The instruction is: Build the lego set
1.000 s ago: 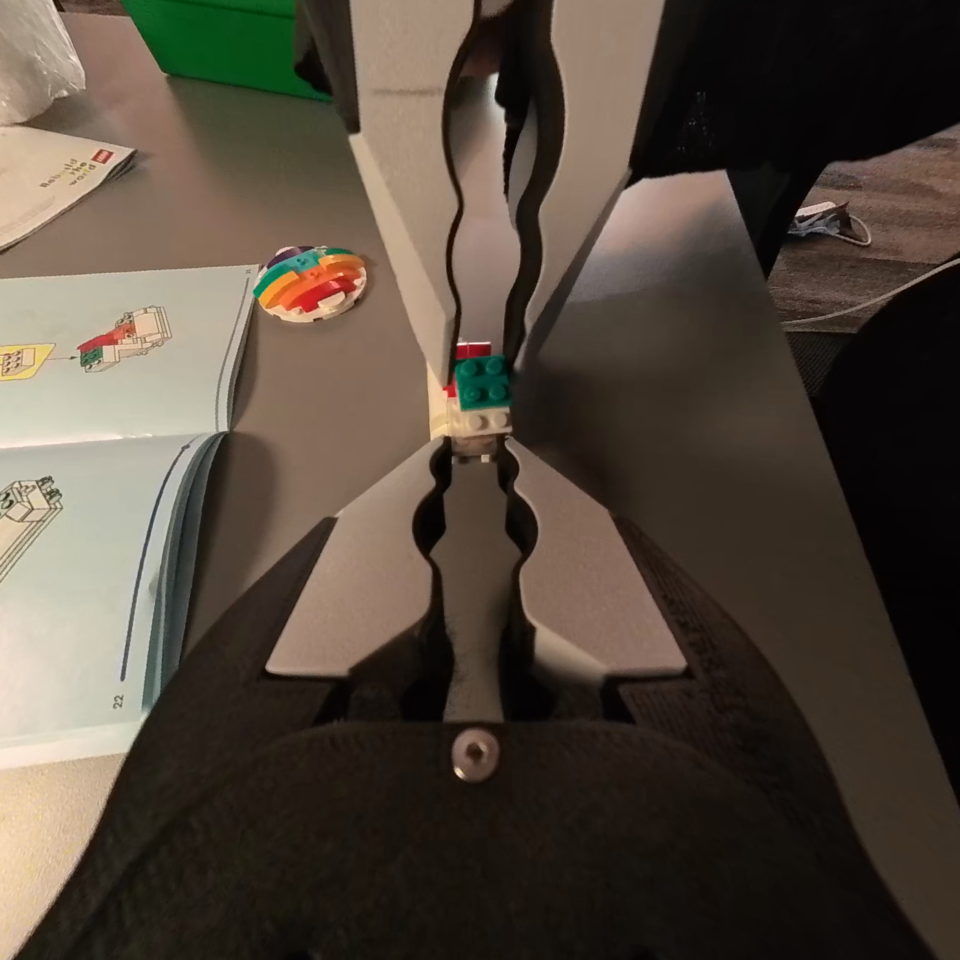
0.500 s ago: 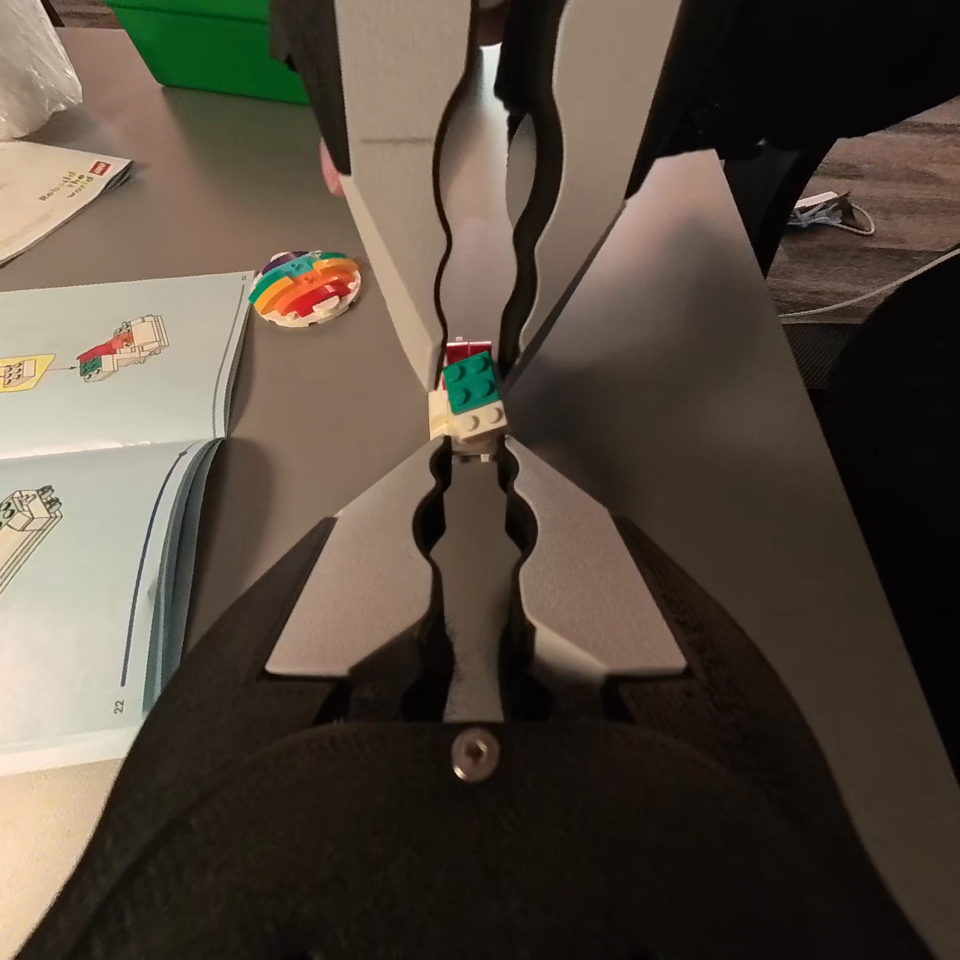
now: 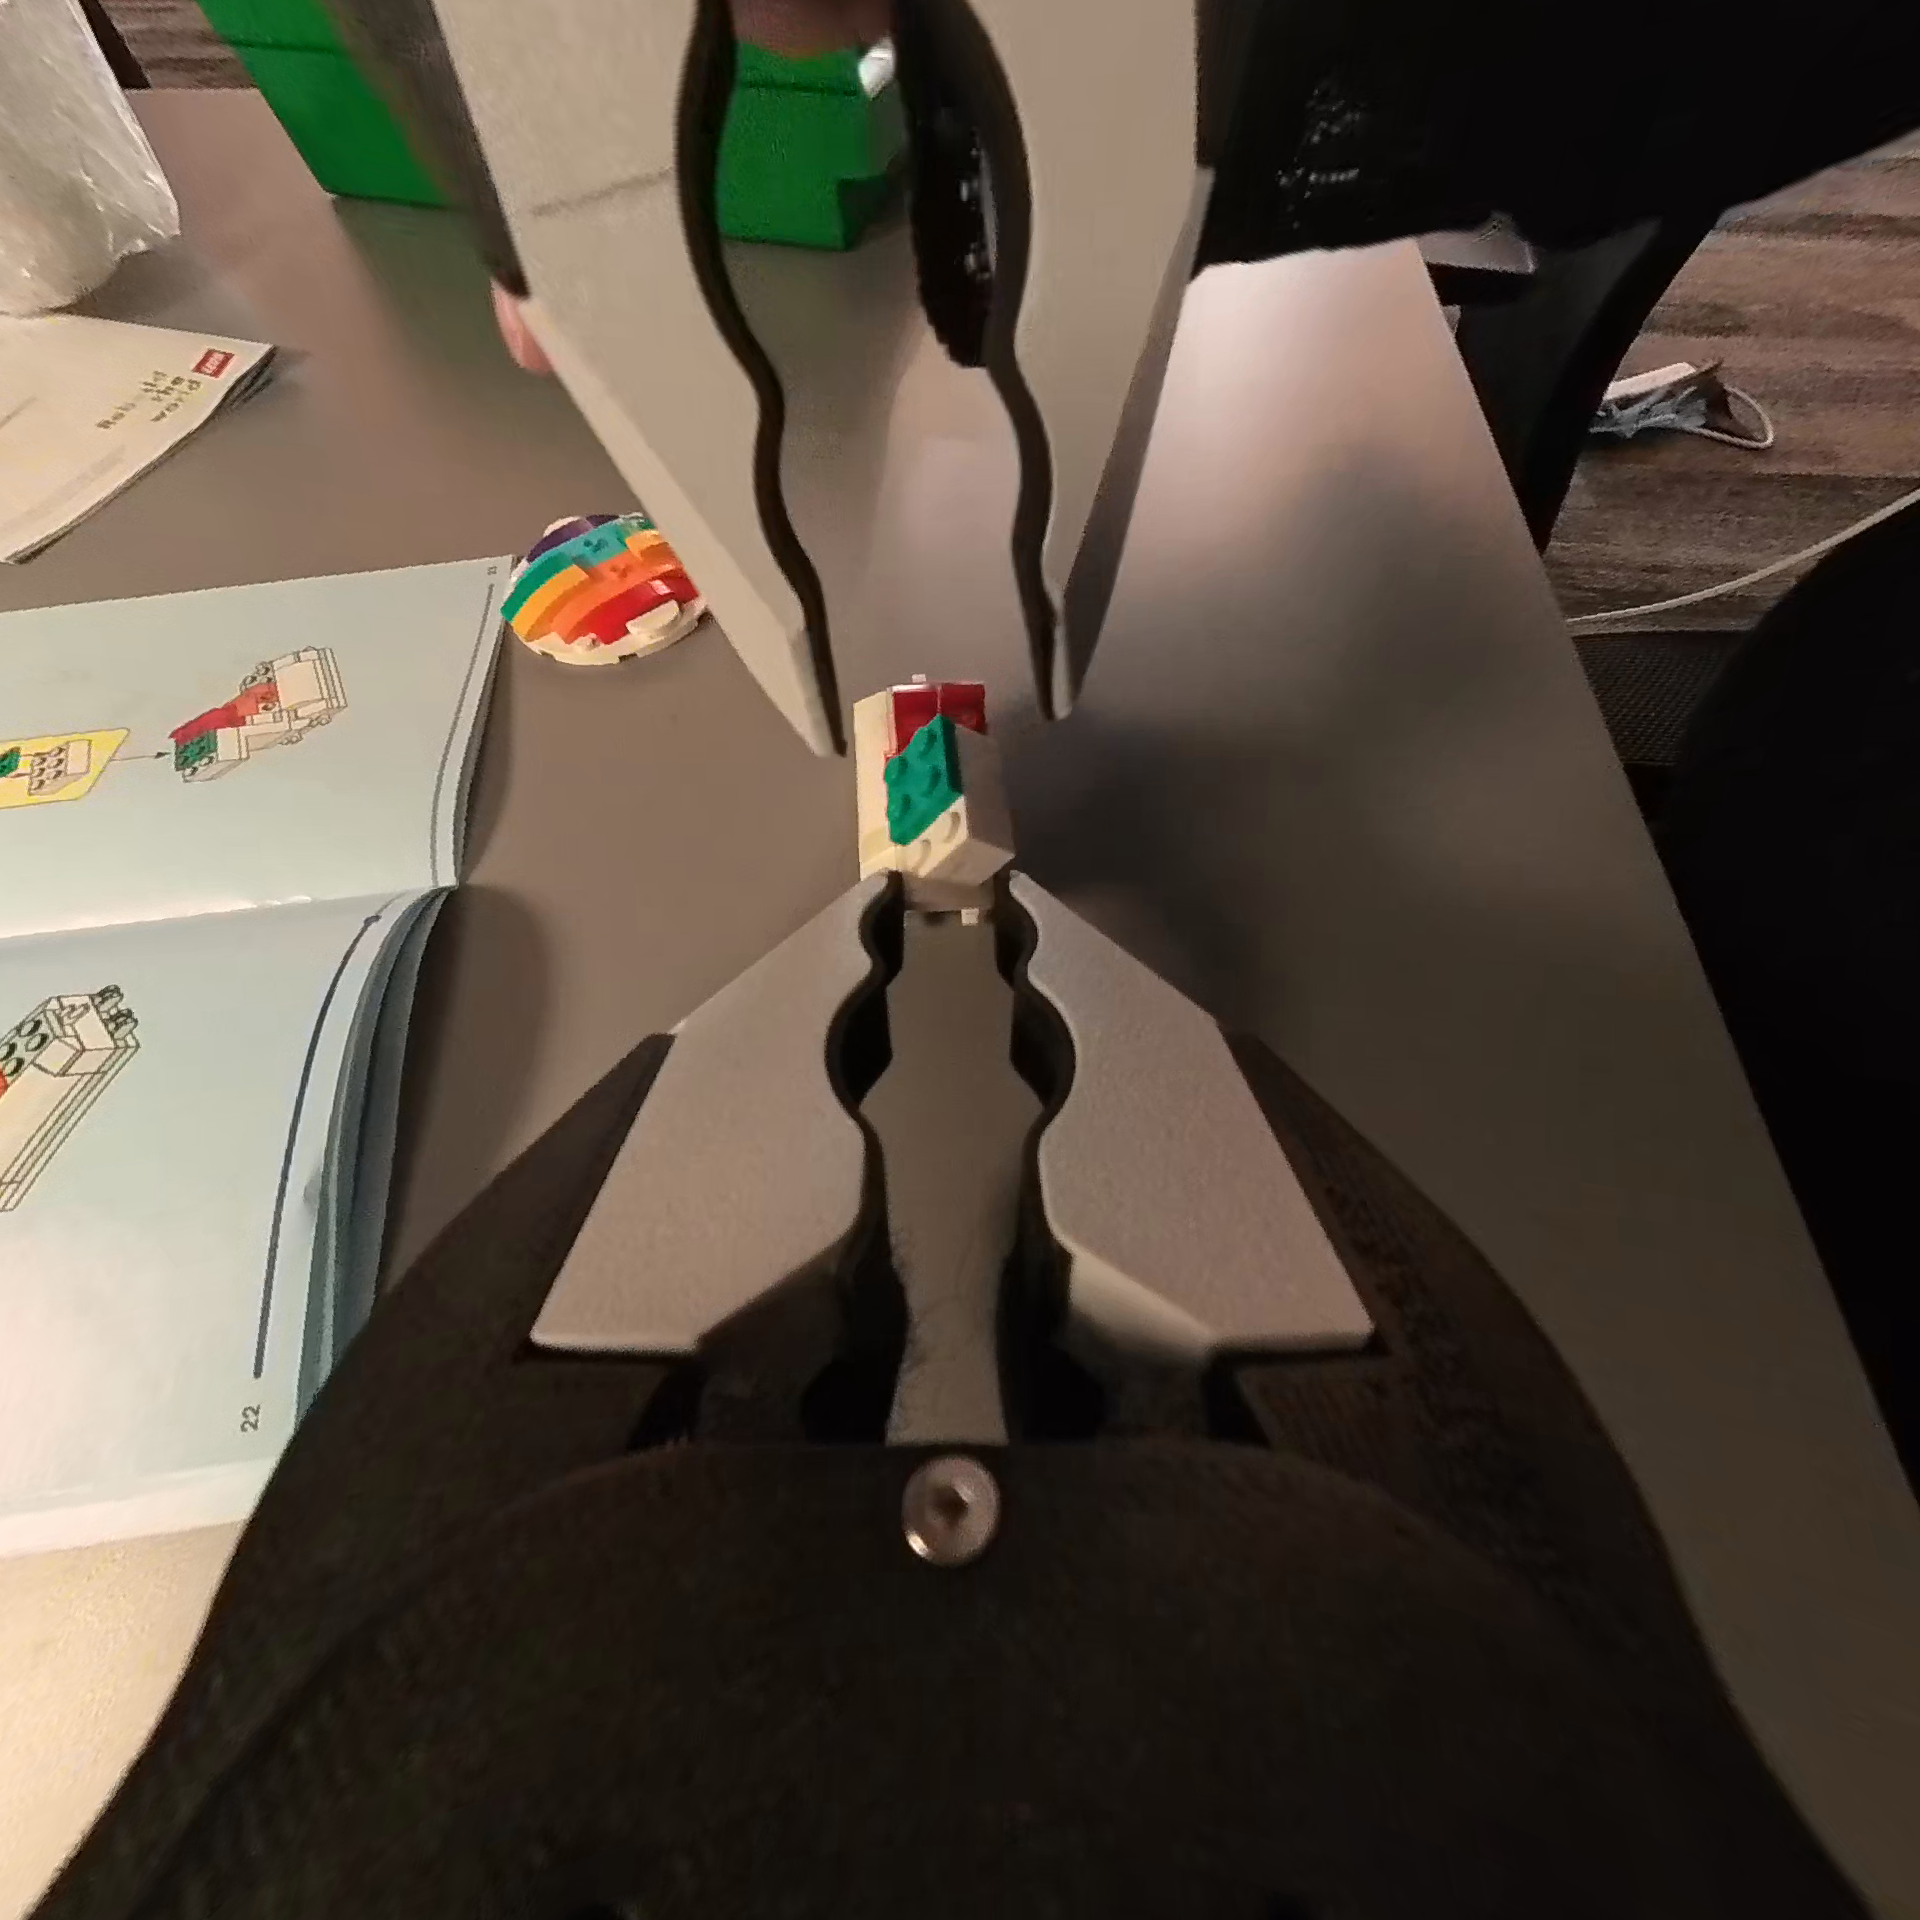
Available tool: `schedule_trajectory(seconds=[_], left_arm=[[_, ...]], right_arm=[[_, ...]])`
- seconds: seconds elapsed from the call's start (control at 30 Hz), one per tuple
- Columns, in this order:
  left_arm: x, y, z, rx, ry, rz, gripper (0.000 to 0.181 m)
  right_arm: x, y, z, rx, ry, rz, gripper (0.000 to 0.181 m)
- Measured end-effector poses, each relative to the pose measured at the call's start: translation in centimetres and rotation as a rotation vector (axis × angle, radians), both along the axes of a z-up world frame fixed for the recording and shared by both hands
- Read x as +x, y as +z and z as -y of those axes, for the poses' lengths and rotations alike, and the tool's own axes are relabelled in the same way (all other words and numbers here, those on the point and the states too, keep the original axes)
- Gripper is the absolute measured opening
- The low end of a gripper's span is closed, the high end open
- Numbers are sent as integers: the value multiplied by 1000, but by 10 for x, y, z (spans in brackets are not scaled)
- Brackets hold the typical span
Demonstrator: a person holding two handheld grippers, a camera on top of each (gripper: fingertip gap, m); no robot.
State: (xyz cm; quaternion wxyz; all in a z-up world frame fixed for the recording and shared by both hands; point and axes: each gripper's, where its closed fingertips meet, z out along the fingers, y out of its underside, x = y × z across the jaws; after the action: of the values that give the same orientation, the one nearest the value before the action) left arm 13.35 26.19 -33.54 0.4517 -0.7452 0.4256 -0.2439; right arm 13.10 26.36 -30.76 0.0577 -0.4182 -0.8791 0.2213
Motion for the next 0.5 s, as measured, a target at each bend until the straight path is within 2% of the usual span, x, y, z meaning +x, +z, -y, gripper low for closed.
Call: schedule_trajectory(seconds=[0.13,0.27,0.33,0.5], left_arm=[[1,0,1,17,-5,-9,15],[1,0,1,27,-5,-17,15],[1,0,1,21,-3,-14,15],[-2,-2,-1,-8,13,-10,15]], right_arm=[[-2,-2,4,-138,-25,75,33],[-3,-12,0,-170,-43,143,31],[-1,-12,4,-202,-33,167,22],[-7,-12,3,-87,-19,69,17]])
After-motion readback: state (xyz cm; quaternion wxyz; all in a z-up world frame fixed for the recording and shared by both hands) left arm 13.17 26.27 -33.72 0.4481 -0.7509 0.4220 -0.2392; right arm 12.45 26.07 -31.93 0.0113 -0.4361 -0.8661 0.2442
